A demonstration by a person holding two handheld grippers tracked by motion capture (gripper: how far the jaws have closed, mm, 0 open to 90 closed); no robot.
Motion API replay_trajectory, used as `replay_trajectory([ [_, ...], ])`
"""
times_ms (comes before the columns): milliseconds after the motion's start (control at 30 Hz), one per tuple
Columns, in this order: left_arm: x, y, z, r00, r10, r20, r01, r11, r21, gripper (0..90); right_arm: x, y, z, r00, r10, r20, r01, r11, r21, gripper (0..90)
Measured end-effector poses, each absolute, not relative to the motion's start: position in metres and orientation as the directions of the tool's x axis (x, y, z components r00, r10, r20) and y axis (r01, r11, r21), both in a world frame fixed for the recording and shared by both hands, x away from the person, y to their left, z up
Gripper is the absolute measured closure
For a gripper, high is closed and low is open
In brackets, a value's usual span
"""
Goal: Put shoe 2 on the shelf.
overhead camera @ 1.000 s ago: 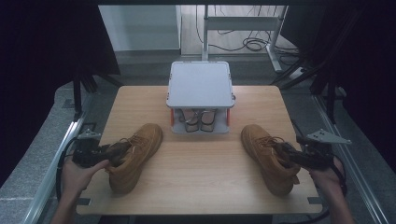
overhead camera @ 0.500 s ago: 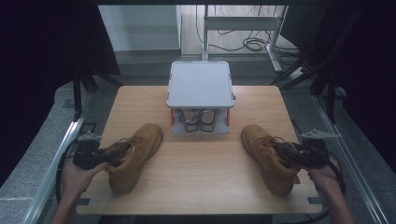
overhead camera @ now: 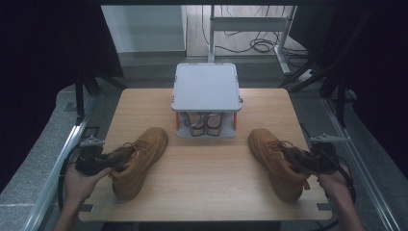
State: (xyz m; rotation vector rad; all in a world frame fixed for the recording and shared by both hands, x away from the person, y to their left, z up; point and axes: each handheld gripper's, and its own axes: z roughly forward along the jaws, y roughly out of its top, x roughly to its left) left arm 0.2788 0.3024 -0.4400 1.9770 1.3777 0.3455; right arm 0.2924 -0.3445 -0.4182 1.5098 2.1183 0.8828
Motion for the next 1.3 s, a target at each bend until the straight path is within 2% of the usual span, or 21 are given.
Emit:
replay_trajectory([
  [400,0.274,0.305,-0.444,0.411,0.881,-0.237,0.694,-0.134,0.707,75.8,0.287,-0.348,-0.423,-0.318,0.939,0.132,0.665,0.122,0.736,76.6],
  [667,0.269,0.307,-0.45,0.412,0.861,-0.299,0.663,-0.058,0.746,76.0,0.284,-0.349,-0.426,-0.343,0.91,0.235,0.634,0.039,0.773,77.7],
  [1100,0.267,0.305,-0.442,0.448,0.818,-0.361,0.615,0.011,0.789,76.6,0.278,-0.341,-0.424,-0.369,0.887,0.279,0.597,-0.005,0.802,78.0],
  [1300,0.265,0.305,-0.434,0.471,0.792,-0.388,0.596,0.039,0.802,76.5,0.273,-0.34,-0.419,-0.399,0.879,0.262,0.55,0.001,0.835,78.4],
])
